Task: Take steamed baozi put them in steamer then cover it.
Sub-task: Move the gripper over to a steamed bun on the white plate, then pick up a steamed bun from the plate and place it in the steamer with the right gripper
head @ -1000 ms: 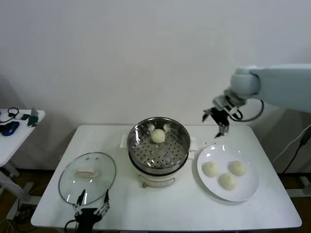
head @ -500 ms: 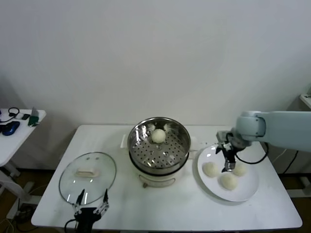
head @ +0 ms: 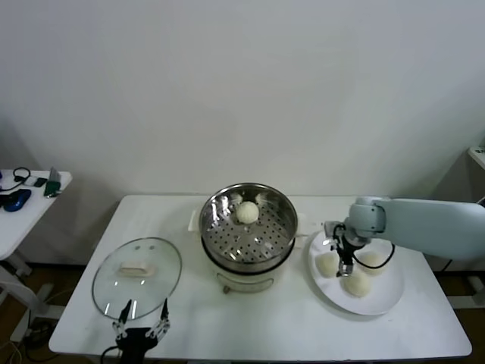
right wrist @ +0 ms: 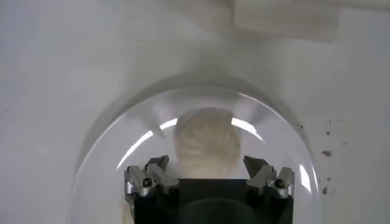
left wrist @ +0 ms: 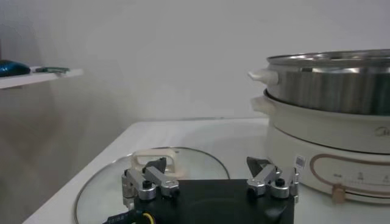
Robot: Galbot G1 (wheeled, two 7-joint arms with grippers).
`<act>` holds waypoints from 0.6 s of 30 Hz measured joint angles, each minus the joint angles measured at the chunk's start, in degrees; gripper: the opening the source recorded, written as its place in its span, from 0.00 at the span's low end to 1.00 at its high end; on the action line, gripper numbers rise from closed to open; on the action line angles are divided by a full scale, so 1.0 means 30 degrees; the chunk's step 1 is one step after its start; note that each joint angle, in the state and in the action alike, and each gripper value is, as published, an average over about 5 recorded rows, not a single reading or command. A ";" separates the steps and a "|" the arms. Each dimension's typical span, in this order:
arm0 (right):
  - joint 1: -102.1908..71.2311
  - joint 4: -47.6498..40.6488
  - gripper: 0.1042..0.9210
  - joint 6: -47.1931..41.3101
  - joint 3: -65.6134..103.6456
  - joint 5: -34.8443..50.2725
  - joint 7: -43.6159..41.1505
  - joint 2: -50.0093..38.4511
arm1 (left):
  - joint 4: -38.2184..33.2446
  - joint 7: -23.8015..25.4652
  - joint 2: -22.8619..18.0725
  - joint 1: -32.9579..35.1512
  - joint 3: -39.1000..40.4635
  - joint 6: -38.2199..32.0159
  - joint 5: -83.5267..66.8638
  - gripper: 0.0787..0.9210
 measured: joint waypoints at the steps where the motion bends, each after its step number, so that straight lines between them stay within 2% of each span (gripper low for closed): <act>1: -0.0124 -0.0079 0.81 -0.0017 0.0128 -0.0043 0.0032 0.0004 | -0.0022 -0.0004 -0.0001 0.0027 -0.0002 -0.0006 0.0004 0.88; 6: -0.0593 -0.0328 0.66 -0.0010 0.0800 -0.0074 0.0073 -0.0029 | -0.0109 -0.0051 -0.0027 0.0121 -0.0002 -0.0083 0.0053 0.88; 13: -0.0215 -0.0060 0.63 0.0452 0.1222 0.0122 -0.0352 -0.0443 | -0.0315 -0.0078 -0.0064 0.0266 0.0071 -0.0210 0.0172 0.88; 18: 0.2043 0.0491 0.62 0.1099 0.0296 0.0561 -0.1142 -0.0993 | -0.0461 -0.0082 -0.0078 0.0322 0.0201 -0.0288 0.0309 0.88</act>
